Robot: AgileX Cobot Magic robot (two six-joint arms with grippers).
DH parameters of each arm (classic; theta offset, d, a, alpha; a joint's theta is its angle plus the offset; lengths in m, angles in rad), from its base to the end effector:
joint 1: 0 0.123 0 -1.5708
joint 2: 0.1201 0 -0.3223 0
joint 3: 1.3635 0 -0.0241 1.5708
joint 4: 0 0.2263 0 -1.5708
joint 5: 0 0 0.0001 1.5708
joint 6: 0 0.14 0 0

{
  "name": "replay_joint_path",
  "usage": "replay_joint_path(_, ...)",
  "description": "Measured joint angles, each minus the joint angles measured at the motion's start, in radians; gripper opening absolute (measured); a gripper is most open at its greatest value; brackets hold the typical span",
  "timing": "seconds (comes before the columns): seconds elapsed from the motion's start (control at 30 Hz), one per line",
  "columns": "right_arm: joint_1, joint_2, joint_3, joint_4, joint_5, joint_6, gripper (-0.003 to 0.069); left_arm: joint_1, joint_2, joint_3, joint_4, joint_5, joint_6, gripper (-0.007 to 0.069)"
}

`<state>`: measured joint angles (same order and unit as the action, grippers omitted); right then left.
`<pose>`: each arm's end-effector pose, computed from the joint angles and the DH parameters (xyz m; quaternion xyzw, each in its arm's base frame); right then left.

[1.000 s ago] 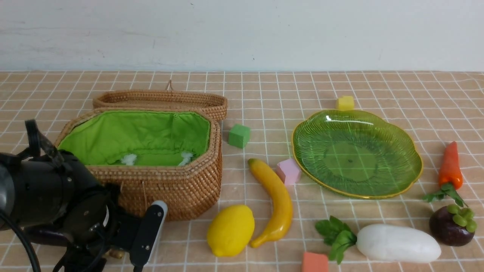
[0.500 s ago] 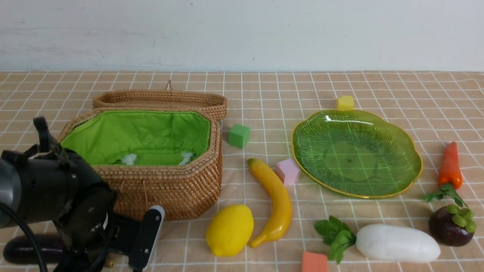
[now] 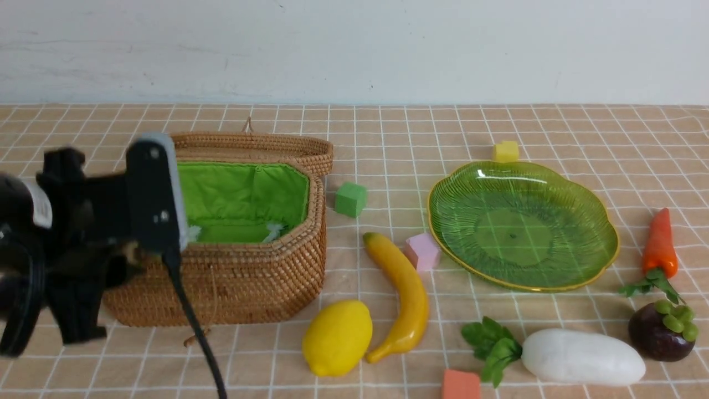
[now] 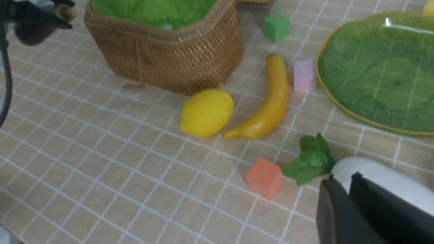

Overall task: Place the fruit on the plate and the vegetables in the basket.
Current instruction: Use the left arm to grab an eggplant and put it into the left basket, then grab a lemon with your left arm and place it on the plate on the right

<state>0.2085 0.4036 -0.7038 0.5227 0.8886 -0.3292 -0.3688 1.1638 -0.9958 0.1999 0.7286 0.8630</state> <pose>0.0265 0.0611 0.3381 -0.1842 0.8114 0.2254 0.5069 0.2240 -0.0667 0.3383 0.5699 0.7284 0.1771 0.3366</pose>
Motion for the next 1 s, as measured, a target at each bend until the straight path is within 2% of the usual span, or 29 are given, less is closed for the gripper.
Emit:
replay_joint_path(0.2,0.0,0.0,0.0,0.045,-0.039,0.0,0.0088,0.0,0.135,-0.201,-0.057,-0.063,-0.005,0.0236)
replay_joint_path(0.3,0.0,0.0,0.0,0.047,-0.034,0.0,0.009,0.0,0.296,-0.302,-0.089,-0.099,0.015,0.0236)
replay_joint_path(0.4,0.0,0.0,0.0,0.047,-0.019,0.0,0.009,0.0,0.405,-0.347,-0.068,-0.124,0.017,0.0236)
replay_joint_path(0.5,0.0,0.0,0.0,0.047,0.0,0.0,0.009,0.0,0.468,-0.358,-0.019,-0.133,-0.004,0.028)
replay_joint_path(0.53,0.0,0.0,0.0,0.047,0.011,0.0,0.0091,0.0,0.487,-0.358,0.002,-0.134,-0.04,0.0375)
replay_joint_path(0.57,0.0,0.0,0.0,0.047,0.015,0.0,0.0092,0.0,0.487,-0.358,0.003,-0.135,-0.063,0.0414)
replay_joint_path(0.63,0.0,0.0,0.0,0.047,0.019,0.0,0.0095,-0.006,0.477,-0.358,0.002,-0.133,-0.138,0.0568)
replay_joint_path(0.73,0.0,0.0,0.0,0.047,0.019,0.0,0.0097,-0.033,0.439,-0.358,-0.028,-0.091,-0.268,0.0647)
replay_joint_path(0.8,0.0,0.0,0.0,0.043,0.021,0.0,0.0098,-0.069,0.406,-0.36,-0.062,-0.048,-0.372,0.0643)
replay_joint_path(0.87,0.0,0.0,0.0,0.039,0.03,0.0,0.0099,-0.12,0.377,-0.362,-0.092,0.003,-0.489,0.0594)
replay_joint_path(0.9,0.0,0.0,0.0,0.039,0.03,0.0,0.0099,-0.12,0.377,-0.362,-0.092,0.003,-0.489,0.0587)
replay_joint_path(0.93,0.0,0.0,0.0,0.036,0.045,0.0,0.0099,-0.191,0.368,-0.365,-0.118,0.092,-0.637,0.0482)
replay_joint_path(0.97,0.0,0.0,0.0,0.033,0.054,0.0,0.0099,-0.229,0.368,-0.365,-0.129,0.139,-0.717,0.0421)
replay_joint_path(1.0,0.0,0.0,0.0,0.033,0.055,0.0,0.0099,-0.237,0.368,-0.365,-0.131,0.139,-0.734,0.0421)
